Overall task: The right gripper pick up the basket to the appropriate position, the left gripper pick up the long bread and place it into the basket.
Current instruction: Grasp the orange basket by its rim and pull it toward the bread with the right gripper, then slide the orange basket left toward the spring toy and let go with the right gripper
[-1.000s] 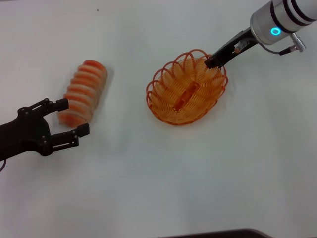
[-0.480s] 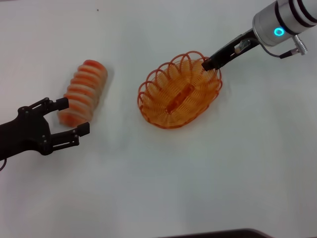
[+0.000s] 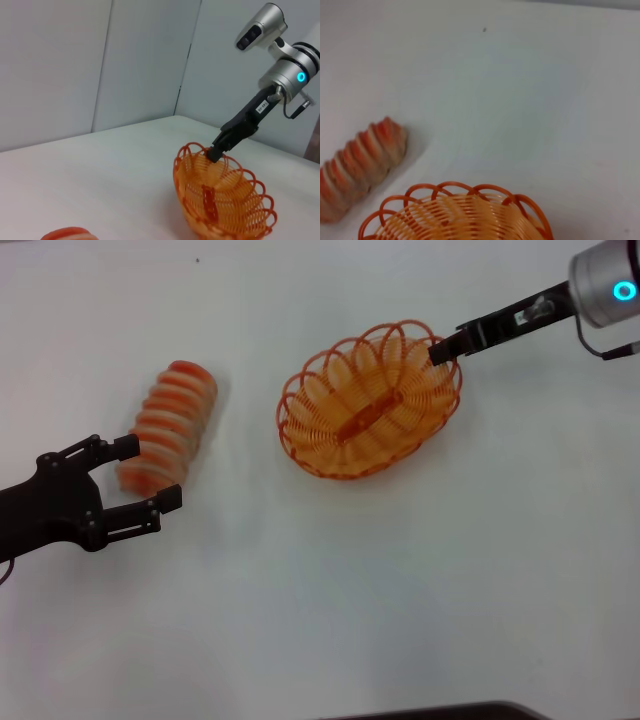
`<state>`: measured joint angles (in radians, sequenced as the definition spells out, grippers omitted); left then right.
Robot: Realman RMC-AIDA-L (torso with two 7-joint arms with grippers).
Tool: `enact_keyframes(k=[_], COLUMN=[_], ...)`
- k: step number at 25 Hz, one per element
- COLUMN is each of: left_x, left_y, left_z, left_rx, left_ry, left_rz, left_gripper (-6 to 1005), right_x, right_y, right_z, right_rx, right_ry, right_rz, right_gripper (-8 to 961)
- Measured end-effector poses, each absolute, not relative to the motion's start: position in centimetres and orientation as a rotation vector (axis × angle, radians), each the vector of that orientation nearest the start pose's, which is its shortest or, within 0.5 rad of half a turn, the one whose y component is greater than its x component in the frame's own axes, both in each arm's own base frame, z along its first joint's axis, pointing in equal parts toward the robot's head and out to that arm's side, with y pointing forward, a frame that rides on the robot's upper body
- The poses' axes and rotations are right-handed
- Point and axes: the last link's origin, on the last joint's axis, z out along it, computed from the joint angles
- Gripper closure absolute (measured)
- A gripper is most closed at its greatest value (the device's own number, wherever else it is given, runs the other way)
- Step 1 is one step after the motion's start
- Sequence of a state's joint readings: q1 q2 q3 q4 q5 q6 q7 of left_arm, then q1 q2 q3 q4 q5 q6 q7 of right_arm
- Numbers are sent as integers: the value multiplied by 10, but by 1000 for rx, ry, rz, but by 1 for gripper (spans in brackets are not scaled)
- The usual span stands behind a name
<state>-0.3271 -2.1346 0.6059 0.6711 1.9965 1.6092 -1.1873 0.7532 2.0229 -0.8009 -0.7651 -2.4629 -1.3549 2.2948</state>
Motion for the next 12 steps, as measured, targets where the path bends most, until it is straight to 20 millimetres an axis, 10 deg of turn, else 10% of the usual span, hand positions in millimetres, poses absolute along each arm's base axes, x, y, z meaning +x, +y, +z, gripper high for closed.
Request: enact_keyframes(k=[12], left_x=[-308], left_y=[269], left_z=[-8], left_rx=[-2612], left_ry=[-630], left_rz=[-740], left_gripper=[95], right_x=[264], right_y=[386], right_z=[8], right_rx=[-2380], right_ry=[1639], right_rz=[262], right_gripper=[880])
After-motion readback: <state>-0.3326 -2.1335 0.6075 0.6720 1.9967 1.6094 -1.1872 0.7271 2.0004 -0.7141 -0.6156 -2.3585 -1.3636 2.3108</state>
